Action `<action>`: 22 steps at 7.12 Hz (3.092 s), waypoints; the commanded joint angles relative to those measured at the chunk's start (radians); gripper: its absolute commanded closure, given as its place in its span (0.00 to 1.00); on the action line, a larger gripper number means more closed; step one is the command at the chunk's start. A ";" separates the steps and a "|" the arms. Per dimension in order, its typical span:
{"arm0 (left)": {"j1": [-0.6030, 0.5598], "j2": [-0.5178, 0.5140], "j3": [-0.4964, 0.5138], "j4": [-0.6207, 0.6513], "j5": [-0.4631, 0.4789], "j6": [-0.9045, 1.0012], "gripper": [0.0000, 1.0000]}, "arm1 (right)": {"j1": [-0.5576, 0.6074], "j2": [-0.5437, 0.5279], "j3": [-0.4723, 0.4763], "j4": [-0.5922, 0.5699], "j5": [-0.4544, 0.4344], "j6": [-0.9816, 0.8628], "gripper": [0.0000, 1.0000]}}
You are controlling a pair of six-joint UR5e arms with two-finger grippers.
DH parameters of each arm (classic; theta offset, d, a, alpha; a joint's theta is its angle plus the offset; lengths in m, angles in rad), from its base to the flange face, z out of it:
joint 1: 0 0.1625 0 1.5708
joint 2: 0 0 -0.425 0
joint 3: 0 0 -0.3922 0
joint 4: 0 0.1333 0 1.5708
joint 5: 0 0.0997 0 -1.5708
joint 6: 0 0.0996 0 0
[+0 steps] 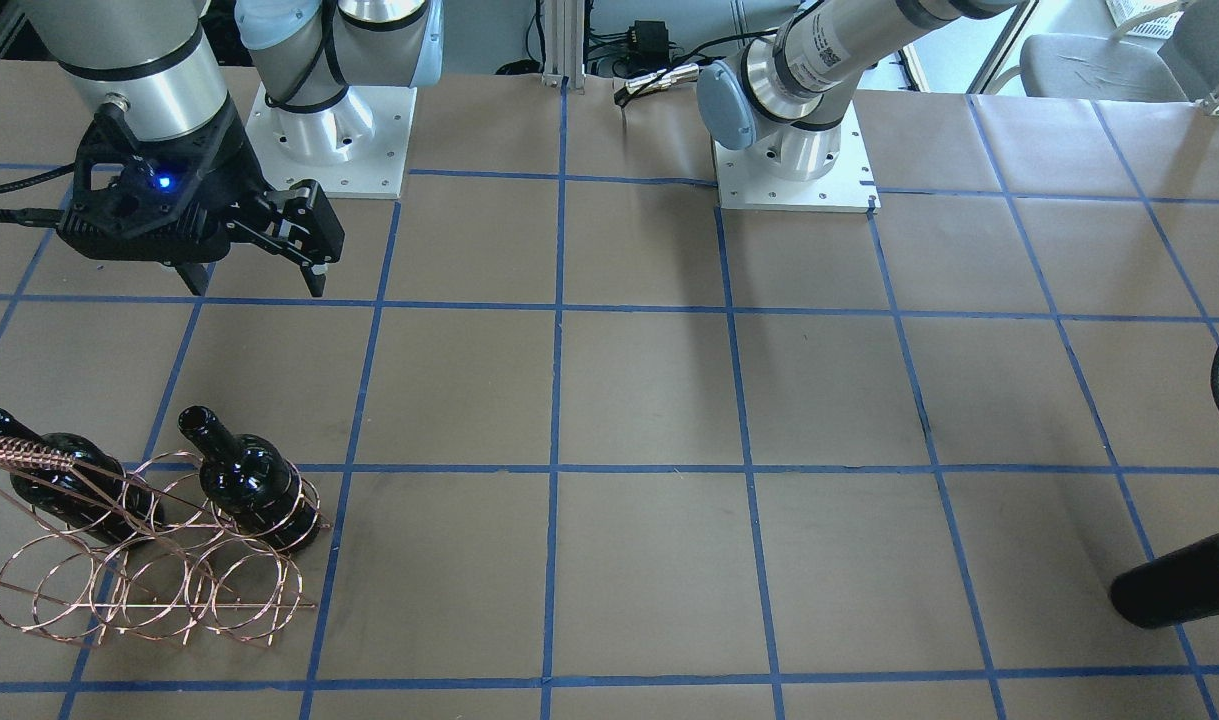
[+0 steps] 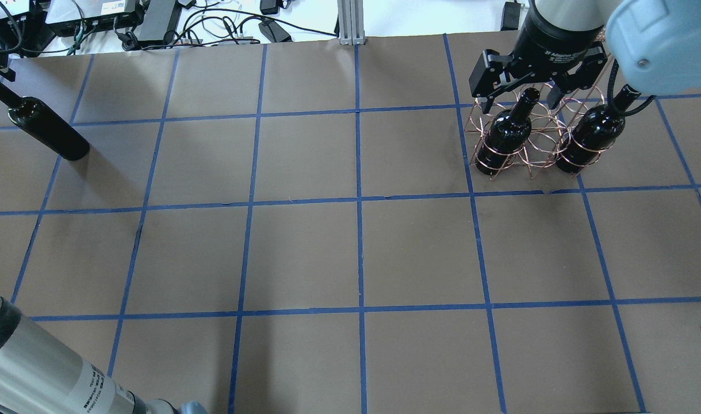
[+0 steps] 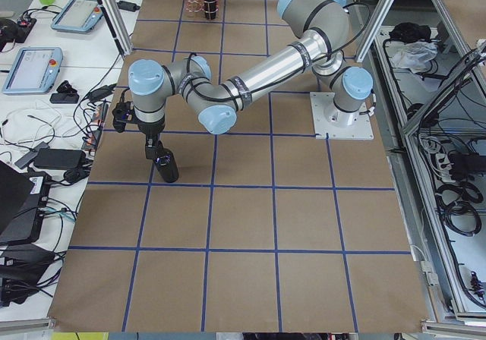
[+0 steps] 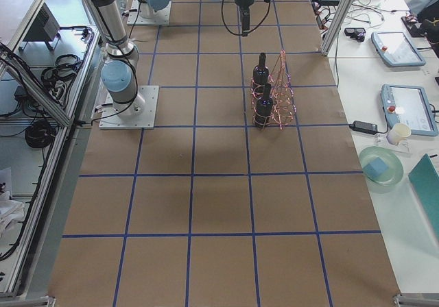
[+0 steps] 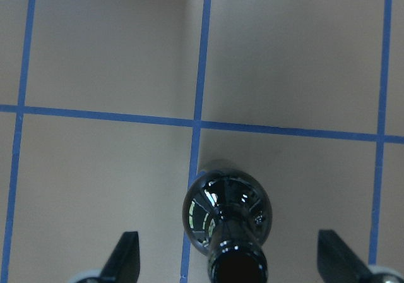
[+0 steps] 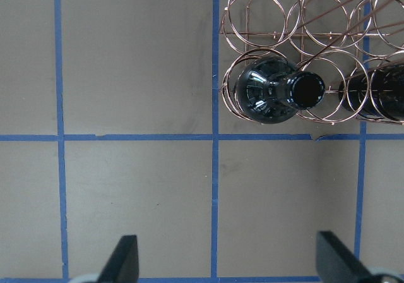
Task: Place wine into wine basket
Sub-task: 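Lower the left gripper and close it around the bottle's neck, then lift the bottle with the left gripper, swinging it upright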
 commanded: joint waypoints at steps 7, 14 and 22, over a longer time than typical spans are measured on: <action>-0.005 -0.018 -0.023 0.013 -0.004 -0.021 0.35 | 0.000 0.001 0.000 0.000 -0.003 -0.002 0.00; -0.005 -0.018 -0.043 0.006 -0.004 -0.018 1.00 | -0.002 0.001 0.000 0.000 -0.003 -0.002 0.00; -0.205 0.152 -0.122 -0.056 0.009 -0.273 1.00 | -0.002 0.001 0.000 0.002 -0.003 -0.002 0.00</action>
